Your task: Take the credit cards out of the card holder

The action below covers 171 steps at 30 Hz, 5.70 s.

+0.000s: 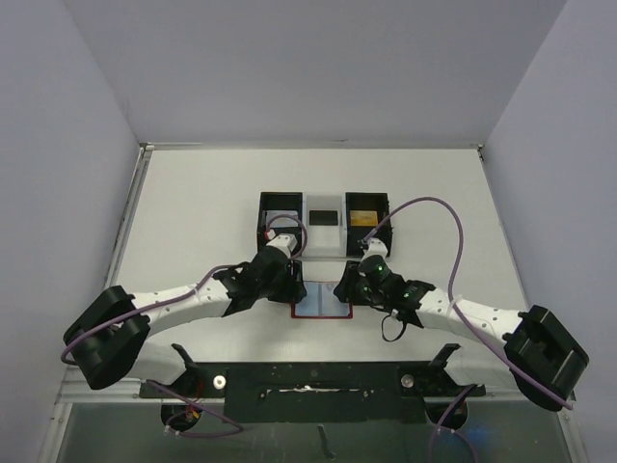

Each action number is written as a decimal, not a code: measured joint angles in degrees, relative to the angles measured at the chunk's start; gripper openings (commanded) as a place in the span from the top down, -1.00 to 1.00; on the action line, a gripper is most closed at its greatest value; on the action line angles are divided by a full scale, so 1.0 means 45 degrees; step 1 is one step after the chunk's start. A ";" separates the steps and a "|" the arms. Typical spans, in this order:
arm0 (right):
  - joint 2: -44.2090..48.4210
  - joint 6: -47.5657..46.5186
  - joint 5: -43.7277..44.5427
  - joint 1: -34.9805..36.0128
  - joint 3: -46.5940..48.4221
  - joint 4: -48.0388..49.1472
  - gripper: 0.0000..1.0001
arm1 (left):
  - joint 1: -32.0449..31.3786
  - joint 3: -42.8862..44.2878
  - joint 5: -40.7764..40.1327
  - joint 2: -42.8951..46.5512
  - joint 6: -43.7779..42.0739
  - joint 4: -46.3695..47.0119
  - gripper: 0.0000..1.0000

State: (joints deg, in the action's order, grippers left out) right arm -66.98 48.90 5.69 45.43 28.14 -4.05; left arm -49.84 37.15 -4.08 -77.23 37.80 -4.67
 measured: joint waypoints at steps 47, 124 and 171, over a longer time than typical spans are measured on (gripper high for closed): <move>-0.1875 0.1088 -0.3235 -0.1472 -0.0418 0.2735 0.64 | 0.0005 -0.0175 0.0058 -0.1185 0.0223 0.0049 0.84; -0.4017 0.0908 -0.5144 -0.0908 0.0933 0.3949 0.42 | 0.0937 -0.1103 0.2123 0.0044 0.0724 0.0675 0.35; -0.4925 0.1277 -0.5377 -0.0991 0.0782 0.4541 1.00 | 0.0933 -0.0884 0.1851 -0.0976 0.0117 0.0617 1.00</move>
State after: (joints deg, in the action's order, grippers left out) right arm -89.14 54.65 -18.50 40.97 31.66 16.38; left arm -45.65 33.17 4.25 -81.62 38.33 -1.89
